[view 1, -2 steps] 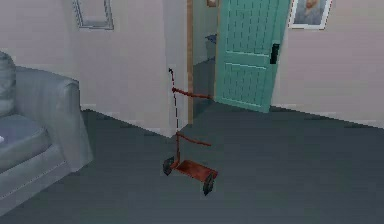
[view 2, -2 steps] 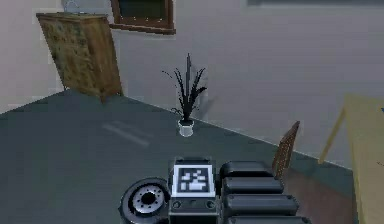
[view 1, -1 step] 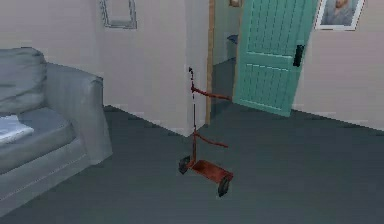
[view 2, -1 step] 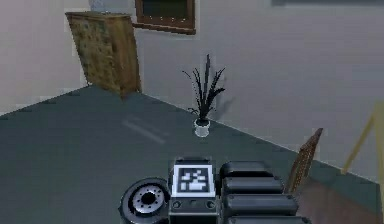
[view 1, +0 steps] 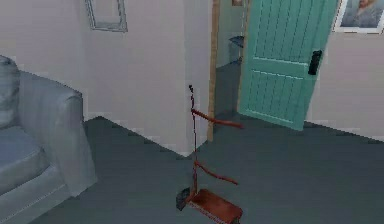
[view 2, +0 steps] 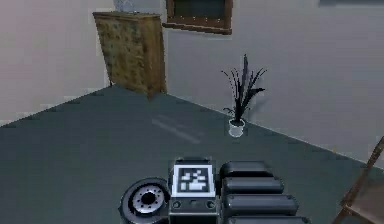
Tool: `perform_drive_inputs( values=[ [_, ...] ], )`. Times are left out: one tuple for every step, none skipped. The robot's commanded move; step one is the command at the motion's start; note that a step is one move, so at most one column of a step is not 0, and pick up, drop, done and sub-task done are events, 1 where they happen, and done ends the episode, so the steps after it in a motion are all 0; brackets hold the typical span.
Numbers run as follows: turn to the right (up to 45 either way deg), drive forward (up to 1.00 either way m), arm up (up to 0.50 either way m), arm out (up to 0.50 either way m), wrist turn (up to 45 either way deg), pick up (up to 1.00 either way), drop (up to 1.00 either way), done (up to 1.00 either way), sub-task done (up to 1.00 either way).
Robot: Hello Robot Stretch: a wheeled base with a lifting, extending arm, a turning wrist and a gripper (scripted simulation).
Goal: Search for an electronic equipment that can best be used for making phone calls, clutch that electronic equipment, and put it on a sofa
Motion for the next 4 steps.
perform_drive_inputs(
  values=[
    [-45.0, 0.00, 0.00, 0.00, 0.0, 0.00, 0.00, 0.00, 0.00],
    [-9.0, 0.00, 0.00, 0.00, 0.0, 0.00, 0.00, 0.00, 0.00],
    [0.0, 0.55, 0.00, 0.00, 0.0, 0.00, 0.00, 0.00, 0.00],
    [-42.0, 0.00, 0.00, 0.00, 0.0, 0.00, 0.00, 0.00, 0.00]
  ],
)
